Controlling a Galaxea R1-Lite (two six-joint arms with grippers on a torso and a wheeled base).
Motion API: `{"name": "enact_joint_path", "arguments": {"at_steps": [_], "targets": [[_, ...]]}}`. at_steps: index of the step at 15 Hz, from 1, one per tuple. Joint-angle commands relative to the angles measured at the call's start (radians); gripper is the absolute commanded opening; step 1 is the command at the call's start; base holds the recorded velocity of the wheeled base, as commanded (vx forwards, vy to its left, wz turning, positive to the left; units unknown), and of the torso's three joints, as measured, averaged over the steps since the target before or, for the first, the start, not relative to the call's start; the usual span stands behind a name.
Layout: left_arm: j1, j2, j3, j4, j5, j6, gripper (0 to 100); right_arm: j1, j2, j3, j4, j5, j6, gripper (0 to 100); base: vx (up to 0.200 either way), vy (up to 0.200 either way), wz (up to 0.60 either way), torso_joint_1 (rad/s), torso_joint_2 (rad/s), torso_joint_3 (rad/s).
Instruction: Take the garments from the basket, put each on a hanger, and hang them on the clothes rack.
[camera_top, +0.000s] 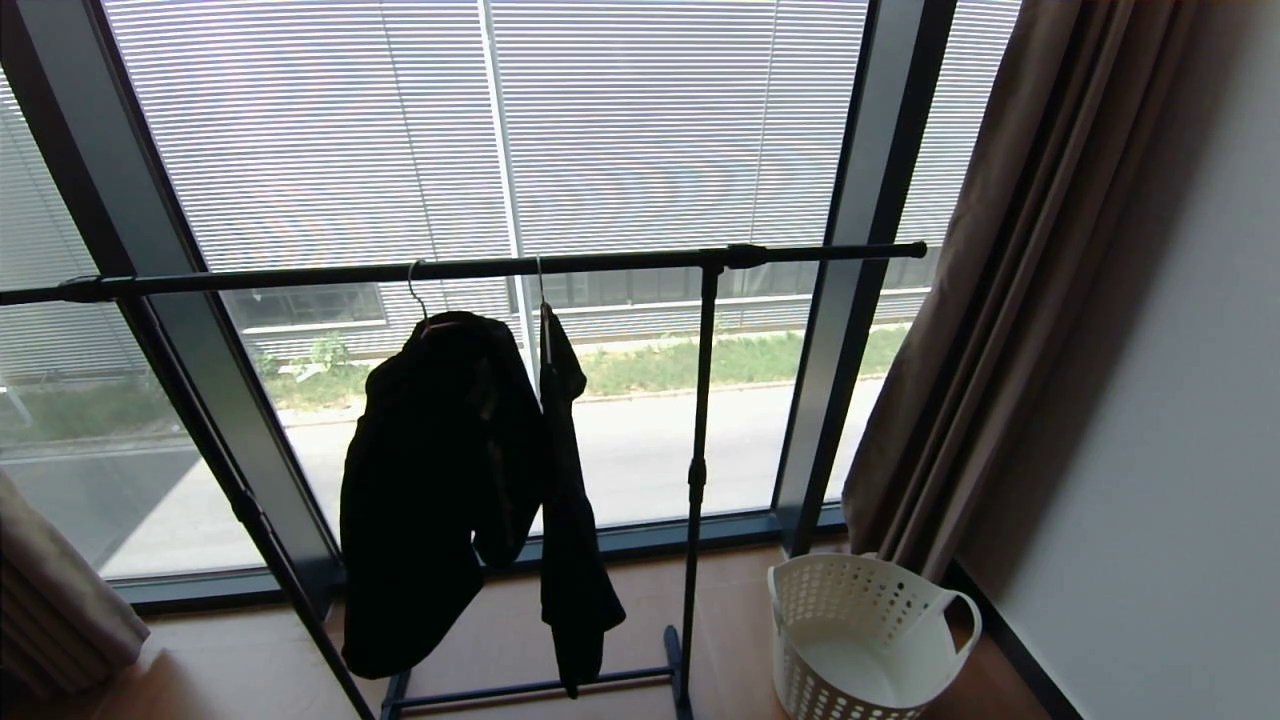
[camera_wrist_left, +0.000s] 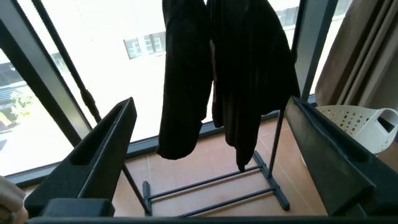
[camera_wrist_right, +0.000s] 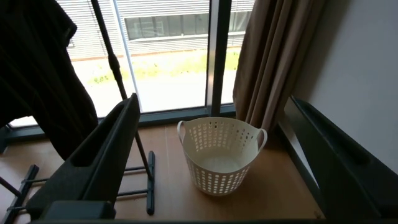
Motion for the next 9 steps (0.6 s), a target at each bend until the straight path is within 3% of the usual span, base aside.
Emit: {"name": "enact_joint_path", "arguments": {"at_steps": [1, 9], "targets": [[0.000, 0.000, 0.001, 0.002, -0.002, -0.003, 100, 0.000, 0.002, 0.000, 0.000, -0.006, 0.005, 100, 0.000, 0.000, 0.00, 0.000, 0.00, 0.000], [0.000, 0.000, 0.001, 0.002, -0.002, -0.005, 100, 0.000, 0.002, 0.000, 0.000, -0.003, -0.001, 100, 0.000, 0.000, 0.00, 0.000, 0.00, 0.000]]}}
